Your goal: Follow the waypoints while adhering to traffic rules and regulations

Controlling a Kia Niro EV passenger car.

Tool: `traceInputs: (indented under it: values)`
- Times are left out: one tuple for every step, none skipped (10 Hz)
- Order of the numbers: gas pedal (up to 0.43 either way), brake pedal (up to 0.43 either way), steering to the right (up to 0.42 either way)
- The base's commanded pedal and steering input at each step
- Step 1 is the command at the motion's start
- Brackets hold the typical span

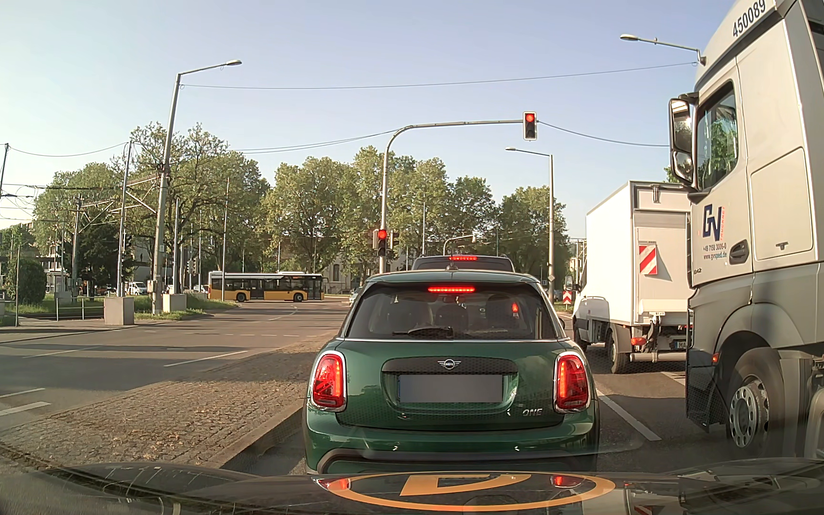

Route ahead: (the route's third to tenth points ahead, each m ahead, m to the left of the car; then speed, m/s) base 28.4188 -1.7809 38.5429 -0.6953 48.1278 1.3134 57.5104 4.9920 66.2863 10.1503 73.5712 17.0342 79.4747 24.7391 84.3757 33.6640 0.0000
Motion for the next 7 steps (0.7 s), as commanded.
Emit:
traceInputs:
  values:
    - [0.0, 0.25, 0.074]
    - [0.0, 0.25, 0.074]
    - [0.0, 0.25, 0.074]
    - [0.0, 0.25, 0.074]
    - [0.0, 0.25, 0.074]
    - [0.0, 0.25, 0.074]
    - [0.0, 0.256, 0.074]
